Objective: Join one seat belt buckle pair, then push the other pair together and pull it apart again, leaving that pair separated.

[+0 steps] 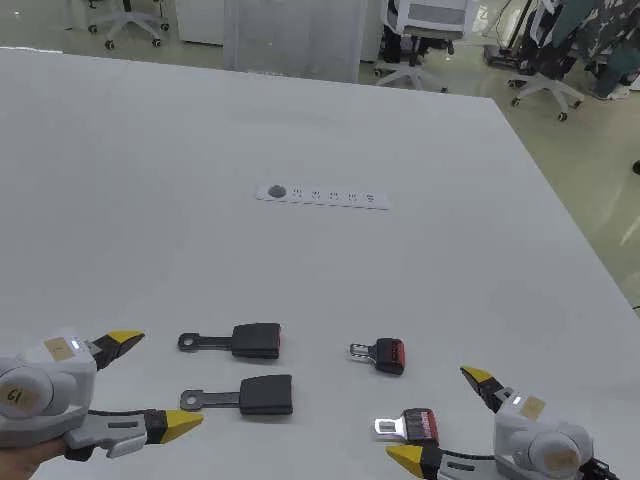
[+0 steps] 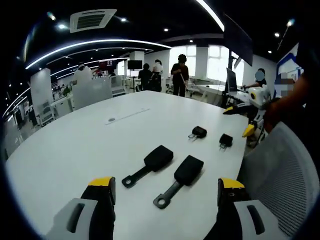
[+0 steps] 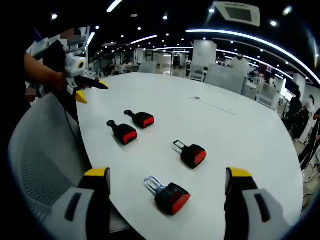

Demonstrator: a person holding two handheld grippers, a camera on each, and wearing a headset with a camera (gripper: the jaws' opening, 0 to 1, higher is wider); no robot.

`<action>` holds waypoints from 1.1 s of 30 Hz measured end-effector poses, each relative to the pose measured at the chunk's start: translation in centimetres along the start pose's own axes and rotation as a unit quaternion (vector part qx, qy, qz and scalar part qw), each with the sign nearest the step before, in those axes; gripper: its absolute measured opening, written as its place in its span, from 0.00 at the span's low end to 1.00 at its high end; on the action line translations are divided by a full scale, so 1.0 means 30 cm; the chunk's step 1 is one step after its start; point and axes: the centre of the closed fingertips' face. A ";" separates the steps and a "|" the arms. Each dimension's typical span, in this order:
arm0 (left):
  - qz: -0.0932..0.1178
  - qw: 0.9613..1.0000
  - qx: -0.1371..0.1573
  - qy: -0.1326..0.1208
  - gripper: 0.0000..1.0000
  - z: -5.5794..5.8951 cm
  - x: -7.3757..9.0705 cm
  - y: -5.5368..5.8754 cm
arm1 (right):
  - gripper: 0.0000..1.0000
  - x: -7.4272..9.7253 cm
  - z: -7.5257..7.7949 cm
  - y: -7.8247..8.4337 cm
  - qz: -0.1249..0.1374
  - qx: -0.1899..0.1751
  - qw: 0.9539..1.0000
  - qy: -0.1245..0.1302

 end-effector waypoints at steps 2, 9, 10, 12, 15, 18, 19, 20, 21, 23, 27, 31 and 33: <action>-0.001 1.000 0.002 0.000 0.90 0.001 0.001 0.004 | 0.97 0.000 0.000 0.002 0.000 0.001 1.000 -0.001; -0.001 1.000 0.003 -0.001 0.90 0.000 0.004 0.008 | 0.97 0.001 -0.003 0.004 0.000 0.000 1.000 -0.002; -0.002 1.000 0.004 -0.001 0.90 0.000 0.004 0.008 | 0.97 0.001 -0.004 0.004 0.000 0.000 1.000 -0.003; -0.001 1.000 0.005 -0.001 0.91 0.002 0.003 0.007 | 0.97 0.002 -0.003 0.006 -0.001 0.000 1.000 -0.003; -0.002 1.000 0.006 0.001 0.91 0.006 0.001 0.009 | 0.97 0.003 -0.002 0.008 -0.001 0.000 1.000 -0.003; -0.003 1.000 0.007 0.001 0.91 0.006 0.000 0.012 | 0.97 0.006 0.000 0.010 -0.002 0.000 1.000 -0.003; -0.003 1.000 0.007 0.001 0.91 0.005 -0.001 0.013 | 0.97 0.007 0.001 0.011 -0.002 0.000 1.000 -0.003; -0.003 1.000 0.007 0.001 0.91 0.005 -0.001 0.013 | 0.97 0.008 0.001 0.011 -0.002 0.000 1.000 -0.003; -0.003 1.000 0.006 0.001 0.91 0.005 -0.001 0.014 | 0.97 0.008 0.002 0.011 -0.001 0.001 1.000 -0.003; -0.004 1.000 0.007 0.001 0.92 0.005 -0.001 0.015 | 0.97 0.010 0.003 0.015 -0.003 0.000 1.000 -0.003; -0.005 1.000 0.007 0.001 0.92 0.005 -0.001 0.015 | 0.97 0.011 0.005 0.016 -0.002 -0.001 1.000 -0.003; -0.006 1.000 0.007 0.002 0.92 0.007 -0.001 0.014 | 0.97 0.010 0.004 0.018 -0.004 0.000 1.000 -0.004; -0.007 1.000 0.007 0.002 0.92 0.008 -0.001 0.014 | 0.97 0.009 0.004 0.017 -0.003 -0.001 1.000 -0.004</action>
Point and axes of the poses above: the centre of the closed fingertips' face, and the gripper's own axes: x roughly backward along the fingers, z roughly to its right, y roughly out of its underside, and after that the axes turned 5 degrees about y, right-handed
